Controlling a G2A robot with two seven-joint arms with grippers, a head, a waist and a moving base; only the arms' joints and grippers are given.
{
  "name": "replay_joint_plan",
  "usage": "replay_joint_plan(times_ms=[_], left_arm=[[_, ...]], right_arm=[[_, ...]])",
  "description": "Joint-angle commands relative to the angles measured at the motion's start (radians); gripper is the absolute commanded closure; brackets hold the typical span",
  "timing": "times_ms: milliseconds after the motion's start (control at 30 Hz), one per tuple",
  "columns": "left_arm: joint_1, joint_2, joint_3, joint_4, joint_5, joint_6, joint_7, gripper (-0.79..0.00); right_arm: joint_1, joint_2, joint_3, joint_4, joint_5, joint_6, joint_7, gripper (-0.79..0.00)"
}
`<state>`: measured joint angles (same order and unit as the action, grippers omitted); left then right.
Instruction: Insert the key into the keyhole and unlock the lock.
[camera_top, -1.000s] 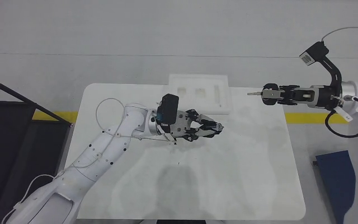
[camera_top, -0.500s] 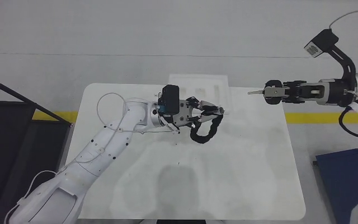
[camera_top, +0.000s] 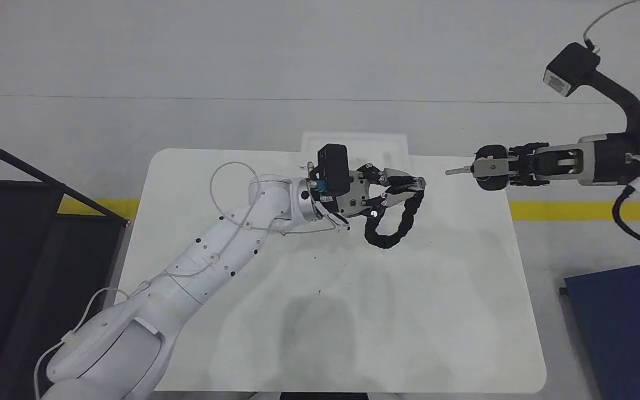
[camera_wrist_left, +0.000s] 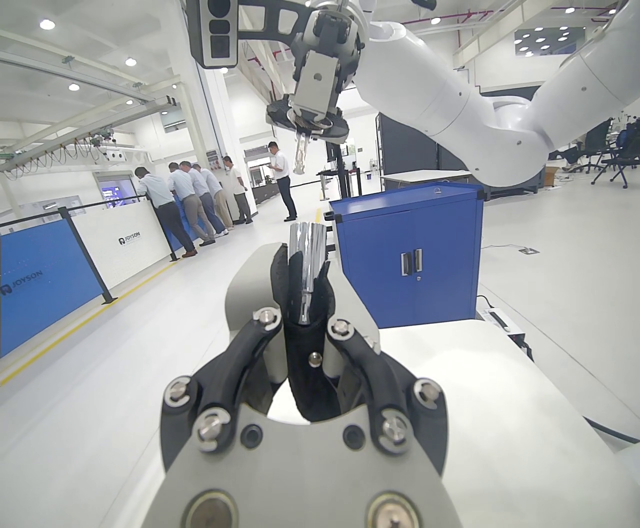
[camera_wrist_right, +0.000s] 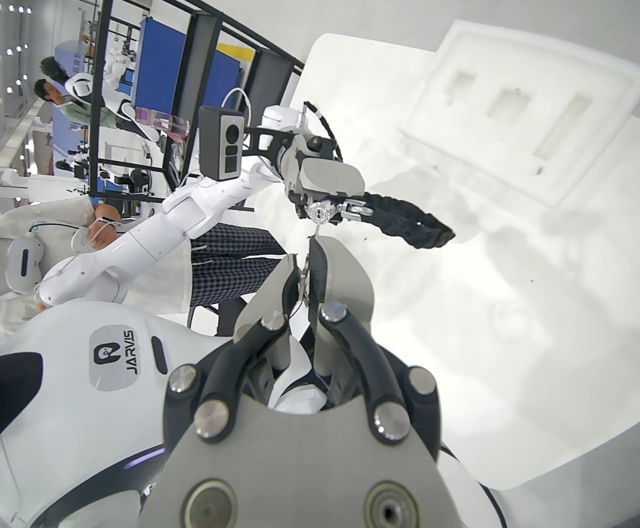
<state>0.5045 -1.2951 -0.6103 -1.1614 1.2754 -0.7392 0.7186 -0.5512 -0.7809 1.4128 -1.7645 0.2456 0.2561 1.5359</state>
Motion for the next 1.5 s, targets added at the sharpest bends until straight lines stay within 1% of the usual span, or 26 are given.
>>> replay_joint_plan(times_ms=[0, 67, 133, 167, 700, 767, 833, 900, 1033, 1167, 1300, 1467], left_arm=[[-0.011, -0.014, 0.011, 0.023, 0.0, 0.007, 0.014, 0.0], [-0.023, -0.029, 0.023, 0.046, 0.002, 0.016, 0.03, 0.0], [-0.032, -0.044, 0.033, 0.069, 0.002, 0.024, 0.047, 0.0], [-0.033, -0.047, 0.035, 0.074, 0.001, 0.024, 0.051, 0.0], [-0.033, -0.047, 0.035, 0.074, 0.001, 0.024, 0.051, 0.0], [-0.009, -0.047, 0.024, 0.055, -0.022, 0.051, 0.032, 0.0], [0.013, -0.046, 0.014, 0.028, -0.03, 0.066, 0.002, 0.0], [0.03, -0.047, 0.007, 0.007, -0.03, 0.071, -0.016, 0.0], [0.048, -0.052, 0.0, -0.011, -0.011, 0.101, -0.026, 0.0], [0.053, -0.064, 0.002, -0.009, 0.021, 0.136, -0.002, 0.0], [0.055, -0.081, 0.013, 0.015, 0.046, 0.165, 0.025, 0.0], [0.058, -0.098, 0.016, 0.044, 0.061, 0.193, 0.042, 0.0]], right_arm=[[0.01, 0.016, -0.011, 0.0, 0.01, 0.011, 0.0, 0.0], [0.017, 0.03, -0.018, 0.007, 0.02, 0.019, 0.0, 0.0], [0.017, 0.03, -0.018, 0.007, 0.02, 0.019, 0.0, 0.0], [0.017, 0.03, -0.018, 0.007, 0.02, 0.019, 0.0, 0.0], [0.017, 0.03, -0.018, 0.007, 0.02, 0.019, 0.0, 0.0], [0.01, 0.031, -0.019, -0.006, 0.028, 0.019, -0.024, 0.0], [0.023, 0.034, -0.024, -0.015, 0.021, 0.035, -0.007, 0.0], [0.036, 0.041, -0.051, -0.011, 0.015, 0.028, 0.0, 0.0], [0.079, 0.061, -0.119, 0.004, 0.036, 0.039, -0.011, 0.0], [0.125, 0.092, -0.193, 0.012, 0.051, 0.074, -0.045, 0.0], [0.171, 0.129, -0.263, 0.014, 0.078, 0.099, -0.071, 0.0], [0.241, 0.176, -0.338, 0.009, 0.11, 0.106, -0.078, 0.0]])
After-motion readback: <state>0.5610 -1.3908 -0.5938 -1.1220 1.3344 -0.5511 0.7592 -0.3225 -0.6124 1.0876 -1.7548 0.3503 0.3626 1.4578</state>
